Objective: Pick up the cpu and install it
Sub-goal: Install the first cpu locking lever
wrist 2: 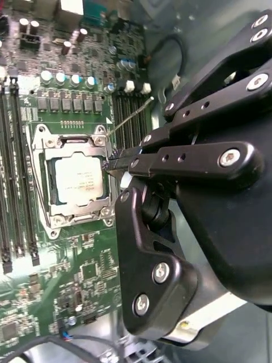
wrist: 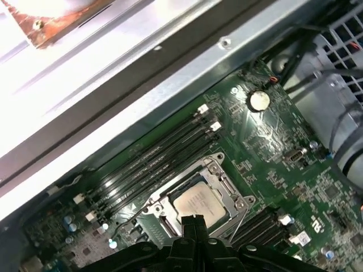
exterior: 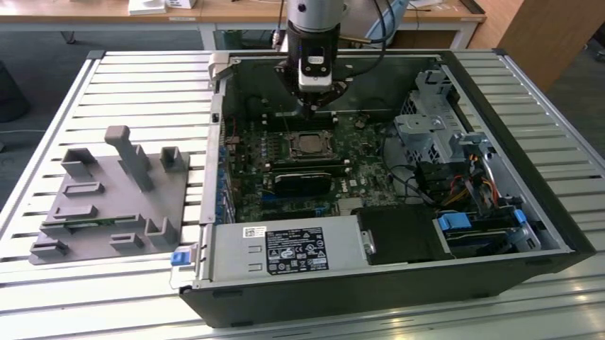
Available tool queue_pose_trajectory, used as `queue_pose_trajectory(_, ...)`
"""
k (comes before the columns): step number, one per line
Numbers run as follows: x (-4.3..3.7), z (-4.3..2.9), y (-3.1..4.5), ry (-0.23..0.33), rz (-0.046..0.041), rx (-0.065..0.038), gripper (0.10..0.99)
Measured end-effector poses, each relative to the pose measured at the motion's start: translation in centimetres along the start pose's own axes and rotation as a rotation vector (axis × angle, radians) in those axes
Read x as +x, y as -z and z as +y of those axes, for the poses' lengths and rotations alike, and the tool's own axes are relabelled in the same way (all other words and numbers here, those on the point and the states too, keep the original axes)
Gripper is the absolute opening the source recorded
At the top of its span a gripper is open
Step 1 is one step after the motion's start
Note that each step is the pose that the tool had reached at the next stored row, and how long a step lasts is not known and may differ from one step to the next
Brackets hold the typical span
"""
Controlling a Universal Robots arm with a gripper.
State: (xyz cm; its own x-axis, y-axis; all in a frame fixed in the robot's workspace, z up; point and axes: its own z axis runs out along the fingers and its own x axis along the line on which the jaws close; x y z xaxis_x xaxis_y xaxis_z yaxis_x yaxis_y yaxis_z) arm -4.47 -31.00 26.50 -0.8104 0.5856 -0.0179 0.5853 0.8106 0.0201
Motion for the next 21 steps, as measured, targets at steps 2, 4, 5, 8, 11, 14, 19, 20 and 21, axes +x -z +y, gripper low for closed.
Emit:
queue_pose_trajectory(2,0.00,0.00,-0.04,0.038,0.0007,-0.001,0.106)
queue_pose_trajectory(4,0.00,0.00,-0.07,0.074,0.0015,-0.001,0.106)
queue_pose_trajectory(5,0.00,0.00,-0.09,0.091,0.0018,-0.002,0.106)
queue_pose_trajectory(8,0.01,0.00,-0.10,0.134,0.0027,-0.002,0.106)
queue_pose_trajectory(11,0.01,-0.01,-0.13,0.160,0.0032,-0.003,0.106)
queue_pose_trajectory(14,0.01,-0.01,-0.16,0.210,0.0042,-0.004,0.106)
queue_pose_trajectory(19,0.01,-0.01,-0.20,0.299,0.0060,-0.005,0.106)
queue_pose_trajectory(20,0.01,-0.01,-0.21,0.318,0.0064,-0.006,0.106)
queue_pose_trajectory(21,0.01,-0.01,-0.22,0.336,0.0068,-0.006,0.106)
